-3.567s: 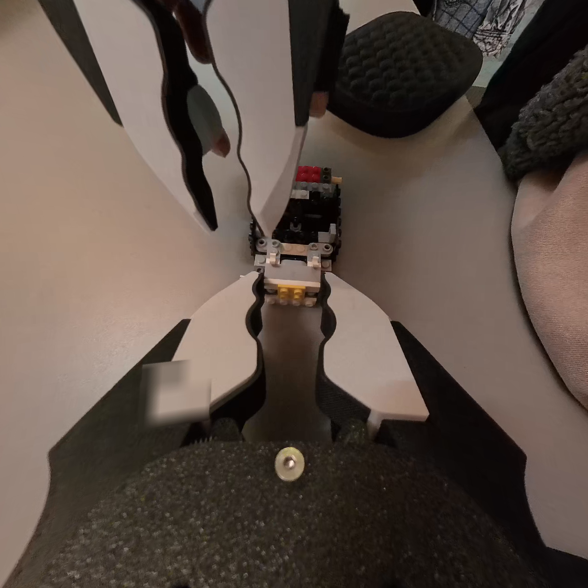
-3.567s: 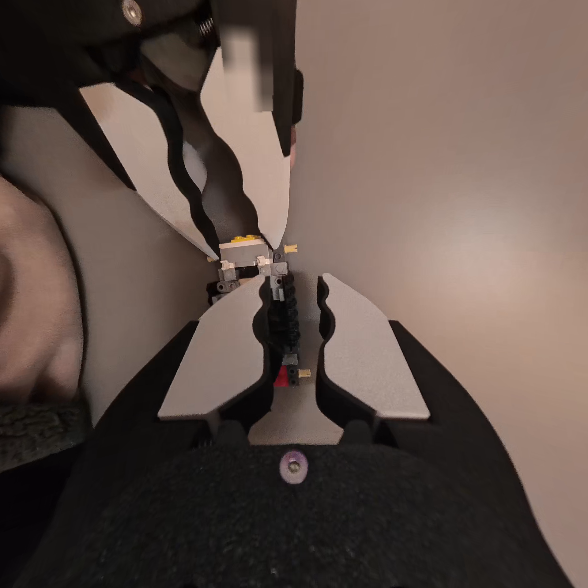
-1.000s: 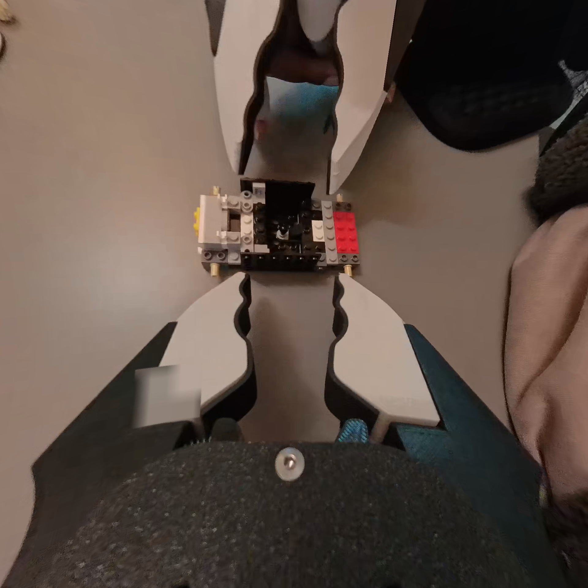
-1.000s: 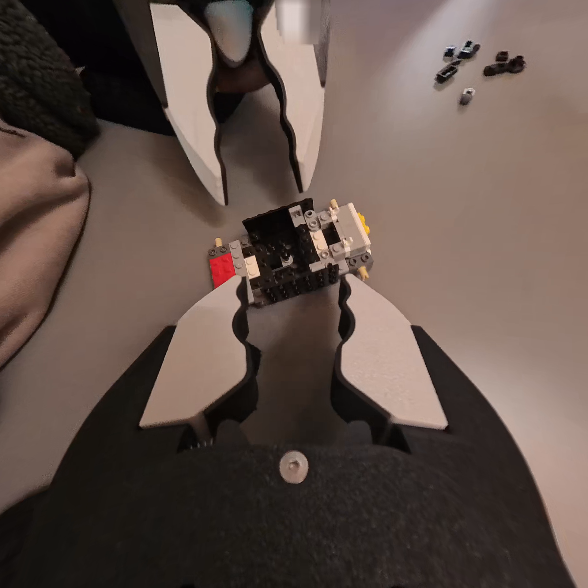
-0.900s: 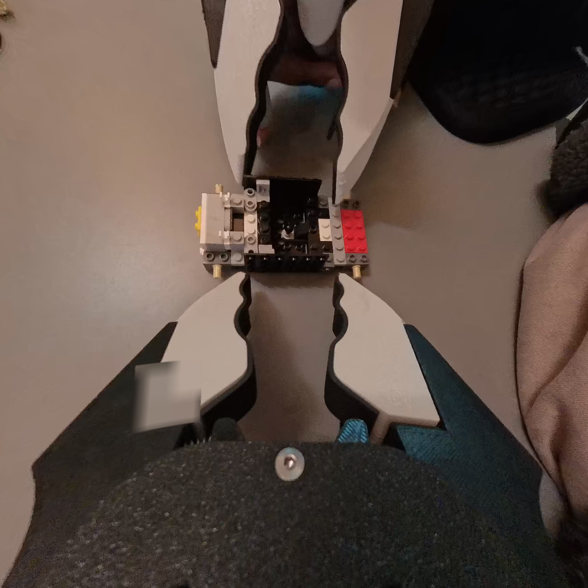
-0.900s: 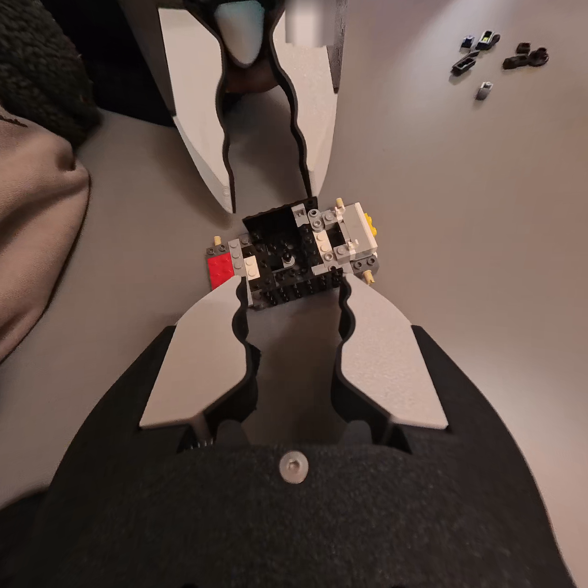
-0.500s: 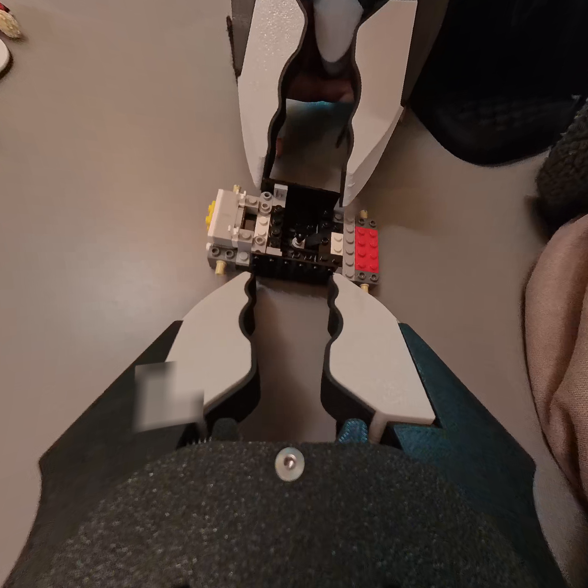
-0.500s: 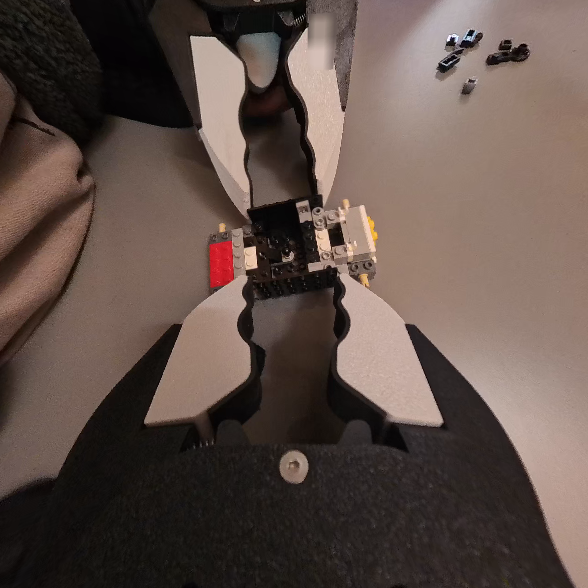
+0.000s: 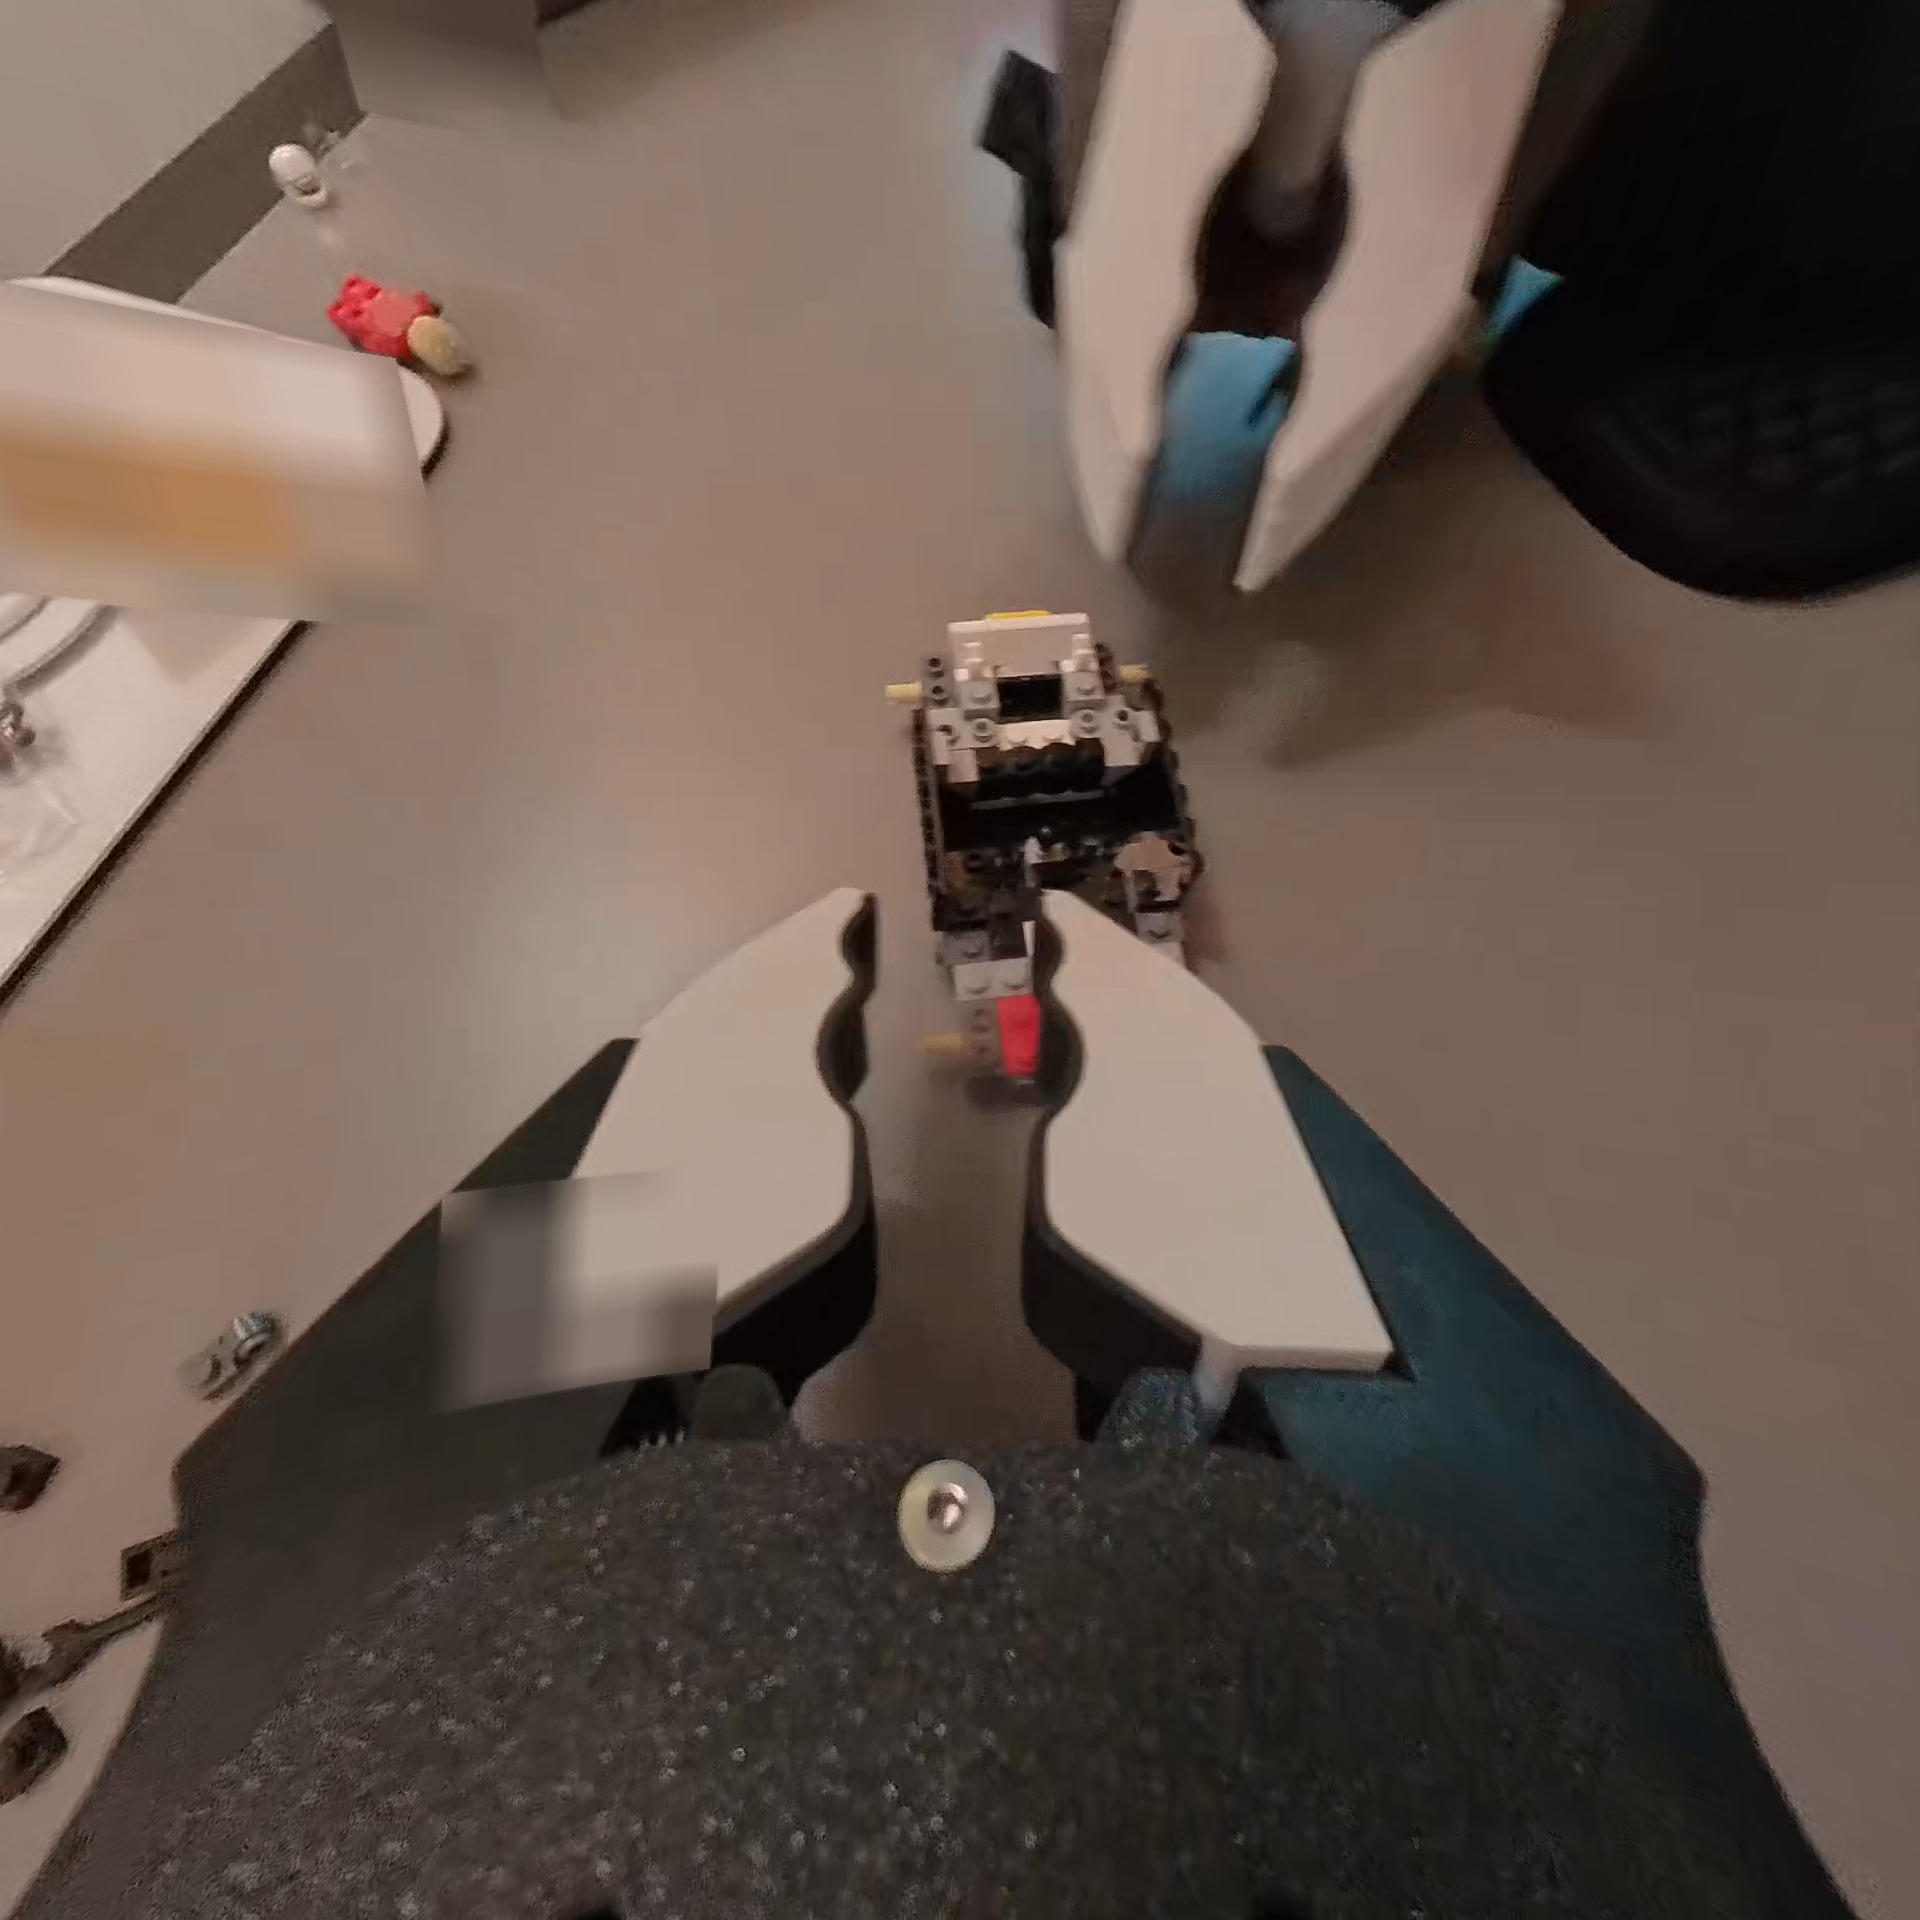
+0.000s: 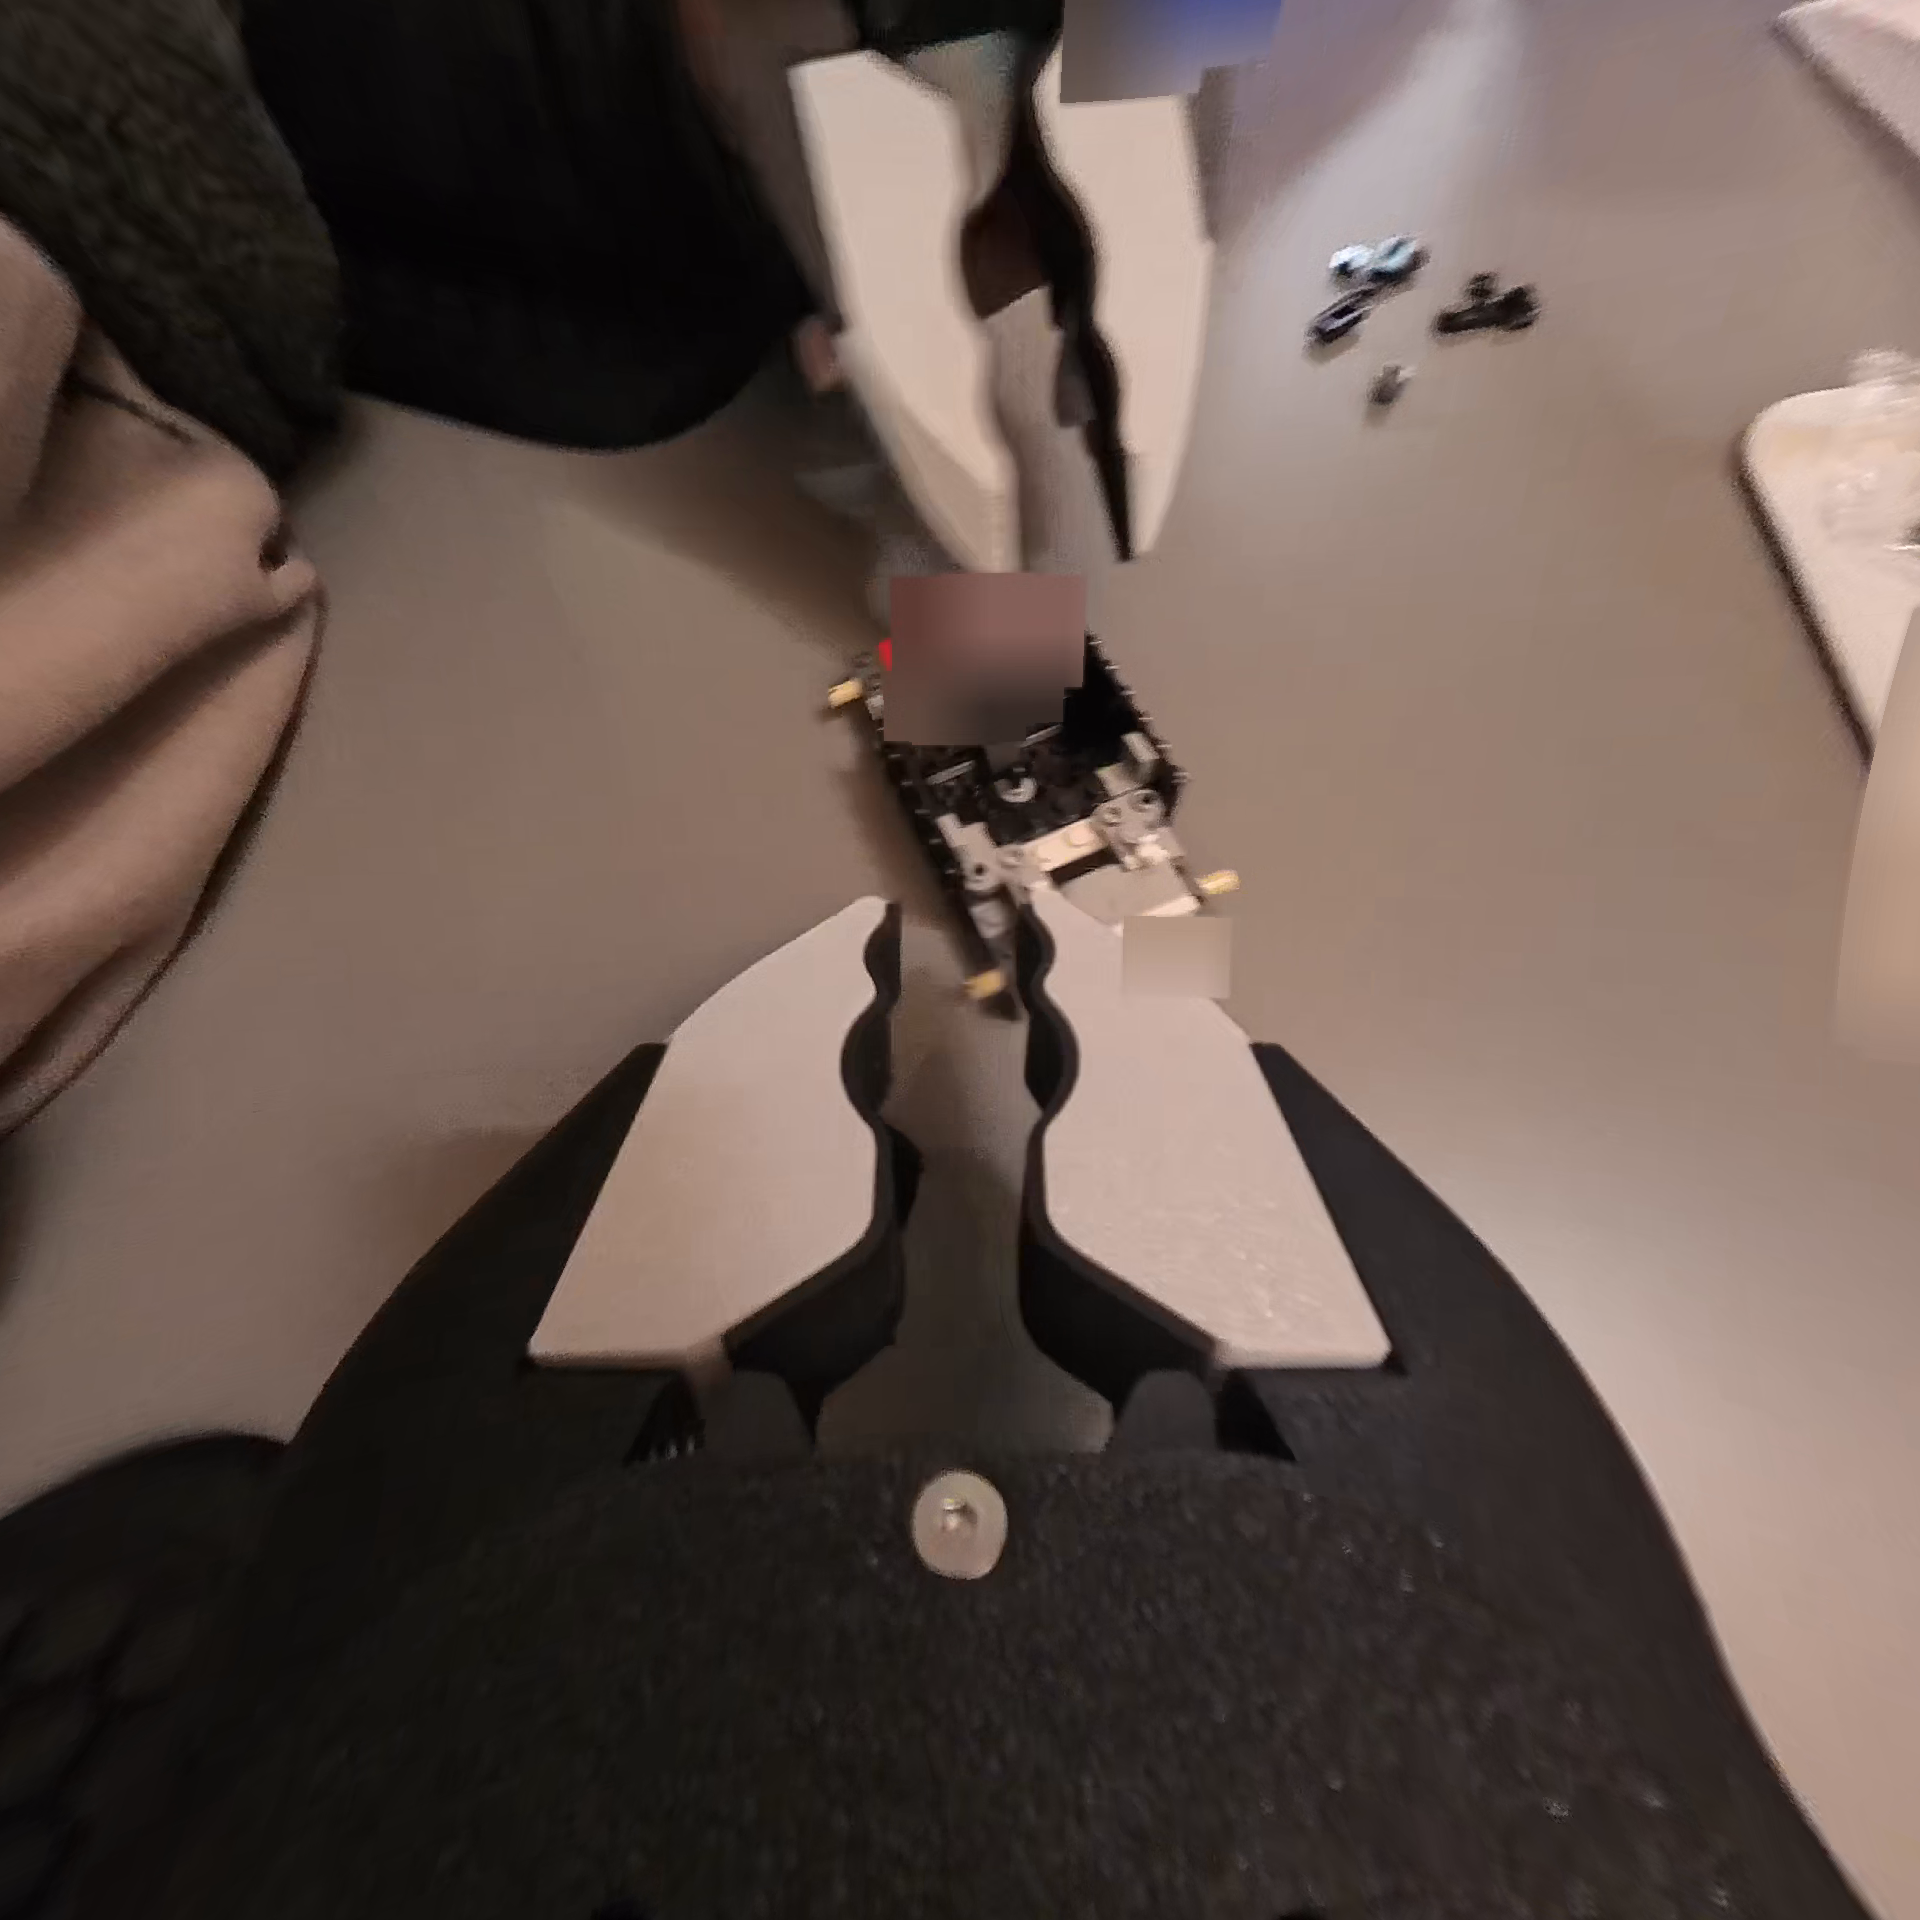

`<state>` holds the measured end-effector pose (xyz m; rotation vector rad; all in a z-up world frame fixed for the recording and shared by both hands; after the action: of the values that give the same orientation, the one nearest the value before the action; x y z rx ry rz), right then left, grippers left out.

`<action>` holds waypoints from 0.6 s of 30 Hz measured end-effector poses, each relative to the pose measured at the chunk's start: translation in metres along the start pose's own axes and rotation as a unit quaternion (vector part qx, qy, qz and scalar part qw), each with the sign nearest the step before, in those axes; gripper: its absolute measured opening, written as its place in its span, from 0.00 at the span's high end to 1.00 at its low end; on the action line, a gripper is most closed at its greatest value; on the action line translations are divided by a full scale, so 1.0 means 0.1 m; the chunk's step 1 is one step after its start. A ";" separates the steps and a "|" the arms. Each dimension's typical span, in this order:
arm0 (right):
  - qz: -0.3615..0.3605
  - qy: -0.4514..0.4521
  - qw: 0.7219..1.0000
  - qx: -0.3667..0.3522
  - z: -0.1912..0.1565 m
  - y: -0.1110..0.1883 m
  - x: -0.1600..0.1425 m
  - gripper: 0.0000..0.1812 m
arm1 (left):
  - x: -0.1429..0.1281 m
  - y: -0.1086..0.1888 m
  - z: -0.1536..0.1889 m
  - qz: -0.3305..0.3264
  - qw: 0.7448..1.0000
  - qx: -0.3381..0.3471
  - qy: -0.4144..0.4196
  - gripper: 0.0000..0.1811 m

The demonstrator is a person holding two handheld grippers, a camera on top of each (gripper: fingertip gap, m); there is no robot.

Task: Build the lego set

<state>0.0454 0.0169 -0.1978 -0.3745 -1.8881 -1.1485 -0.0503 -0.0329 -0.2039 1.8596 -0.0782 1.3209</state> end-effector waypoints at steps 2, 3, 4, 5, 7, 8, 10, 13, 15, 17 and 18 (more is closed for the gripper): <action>0.008 0.004 1.000 -0.026 0.11 0.04 0.01 0.78 | 0.00 0.01 0.07 -0.004 1.000 -0.012 -0.017 0.68; 0.002 0.011 0.999 -0.034 0.14 0.04 -0.01 0.73 | -0.01 0.01 0.12 -0.012 0.999 -0.023 -0.021 0.60; -0.005 0.018 0.999 -0.037 0.16 0.02 -0.03 0.67 | -0.05 0.01 0.17 -0.027 0.999 -0.037 -0.020 0.54; -0.016 0.028 0.999 -0.038 0.18 -0.01 -0.05 0.63 | -0.10 0.00 0.22 -0.050 0.997 -0.048 -0.021 0.52; -0.045 0.046 0.998 -0.029 0.18 -0.07 -0.10 0.59 | -0.20 -0.03 0.30 -0.094 0.994 -0.052 -0.036 0.52; -0.054 0.051 0.997 -0.023 0.19 -0.10 -0.10 0.57 | -0.22 -0.05 0.33 -0.109 0.992 -0.052 -0.042 0.51; -0.073 0.063 0.995 -0.013 0.22 -0.16 -0.07 0.55 | -0.24 -0.10 0.35 -0.121 0.990 -0.045 -0.046 0.53; -0.114 0.078 0.990 0.000 0.27 -0.28 -0.09 0.63 | -0.27 -0.14 0.29 -0.134 0.990 -0.023 -0.042 0.63; -0.119 0.084 0.989 -0.007 0.29 -0.30 -0.08 0.71 | -0.27 -0.14 0.29 -0.128 0.991 -0.029 -0.041 0.64; -0.116 0.074 0.990 -0.012 0.26 -0.27 -0.06 0.73 | -0.26 -0.13 0.29 -0.115 0.992 -0.039 -0.045 0.64; -0.106 0.073 0.991 -0.020 0.24 -0.25 -0.04 0.73 | -0.24 -0.11 0.29 -0.103 0.992 -0.045 -0.049 0.64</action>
<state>0.0198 0.0245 -0.2202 -0.1082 -1.8104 -1.3192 -0.0340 -0.0537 -0.2327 1.8027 0.0035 1.0686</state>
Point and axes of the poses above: each gripper's, where its closed fingertips meet, y back along the fingers, x out of its top, z = x × y across the jaws, the point moved 2 cm from there along y, back along the fingers, and after that the axes turned 9 degrees about -y, right-handed, at the moved point
